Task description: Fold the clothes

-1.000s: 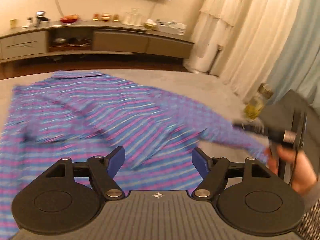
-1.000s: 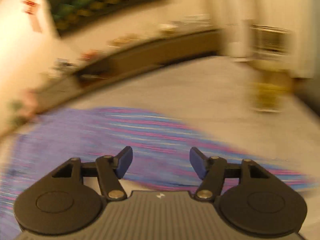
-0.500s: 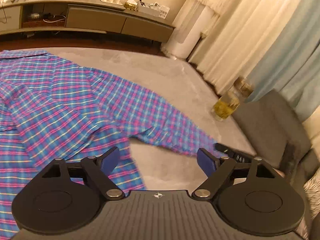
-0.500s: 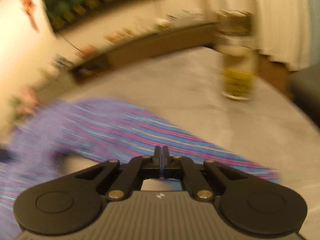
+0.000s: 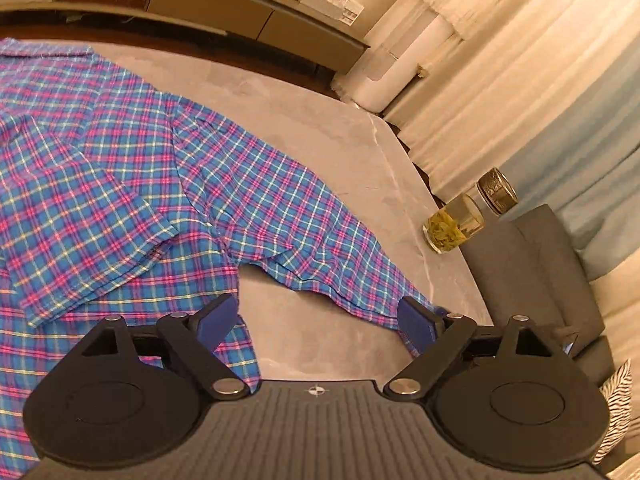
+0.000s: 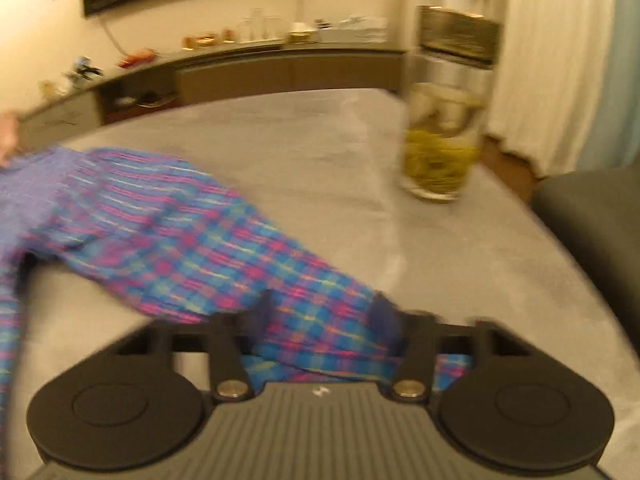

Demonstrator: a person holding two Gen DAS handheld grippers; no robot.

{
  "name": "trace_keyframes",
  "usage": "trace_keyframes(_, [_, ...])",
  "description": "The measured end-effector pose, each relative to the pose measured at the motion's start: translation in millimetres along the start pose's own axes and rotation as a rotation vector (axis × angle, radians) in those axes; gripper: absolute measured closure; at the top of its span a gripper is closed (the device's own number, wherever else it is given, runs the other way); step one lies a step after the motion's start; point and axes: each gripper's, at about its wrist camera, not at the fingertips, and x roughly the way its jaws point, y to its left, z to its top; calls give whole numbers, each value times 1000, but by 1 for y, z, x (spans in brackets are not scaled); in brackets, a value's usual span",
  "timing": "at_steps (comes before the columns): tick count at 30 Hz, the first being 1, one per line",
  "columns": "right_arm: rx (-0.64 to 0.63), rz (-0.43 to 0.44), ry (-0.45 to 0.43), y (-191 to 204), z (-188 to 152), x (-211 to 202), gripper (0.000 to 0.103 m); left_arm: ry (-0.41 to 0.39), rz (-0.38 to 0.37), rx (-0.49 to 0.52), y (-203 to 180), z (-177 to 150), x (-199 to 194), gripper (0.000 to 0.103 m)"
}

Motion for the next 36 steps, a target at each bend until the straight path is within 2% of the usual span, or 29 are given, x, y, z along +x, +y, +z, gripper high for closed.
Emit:
trace_keyframes(1, [2,34,9,4,1,0,102,3,-3,-4,-1,1,2,15])
trace_keyframes(2, [3,69,18,8,3,-1,103,6,-5,-5,-2,2,5,15])
trace_keyframes(4, [64,197,22,12,4,-3,103,12,-8,-2,-4,3,11,15])
trace_keyframes(9, [189,511,-56,26,8,-24,103,28,-14,6,-10,6,27,11])
trace_keyframes(11, [177,451,-77,30,11,-25,103,34,-17,9,-13,7,33,11])
trace_keyframes(12, [186,387,-92,26,12,-23,102,37,-18,10,-14,8,36,11])
trace_keyframes(14, [217,279,-112,15,13,-15,83,43,-21,13,-17,9,42,11])
trace_keyframes(15, [254,263,-105,7,13,-9,76,45,-17,17,-17,10,45,11])
trace_keyframes(16, [310,254,-97,-3,13,-3,61,48,-6,30,-20,11,50,11])
trace_keyframes(18, [506,265,-81,-30,6,4,60,57,21,77,-29,12,62,11])
trace_keyframes(20, [696,381,-77,-53,-5,7,58,68,46,178,-45,8,71,11])
trace_keyframes(21, [741,417,-79,-58,-9,6,57,69,67,235,-53,5,78,11])
trace_keyframes(24, [757,426,-83,-56,-11,8,55,65,144,395,-72,-4,104,13])
trace_keyframes(26, [761,430,-82,-55,-11,12,55,66,183,456,-75,-7,123,33])
trace_keyframes(27, [764,436,-82,-55,-11,13,56,68,209,476,-74,-6,131,76])
trace_keyframes(28, [762,440,-82,-58,-12,14,55,69,235,495,-74,-5,139,101])
trace_keyframes(30, [754,450,-85,-61,-9,17,55,48,211,446,-65,9,135,102])
trace_keyframes(31, [740,452,-91,-61,-8,13,56,14,184,402,-57,20,121,102])
trace_keyframes(33, [712,456,-103,-61,-5,5,55,-81,125,302,-37,47,80,102])
trace_keyframes(36, [601,427,-126,-45,-2,-21,54,-274,124,91,31,92,-7,102])
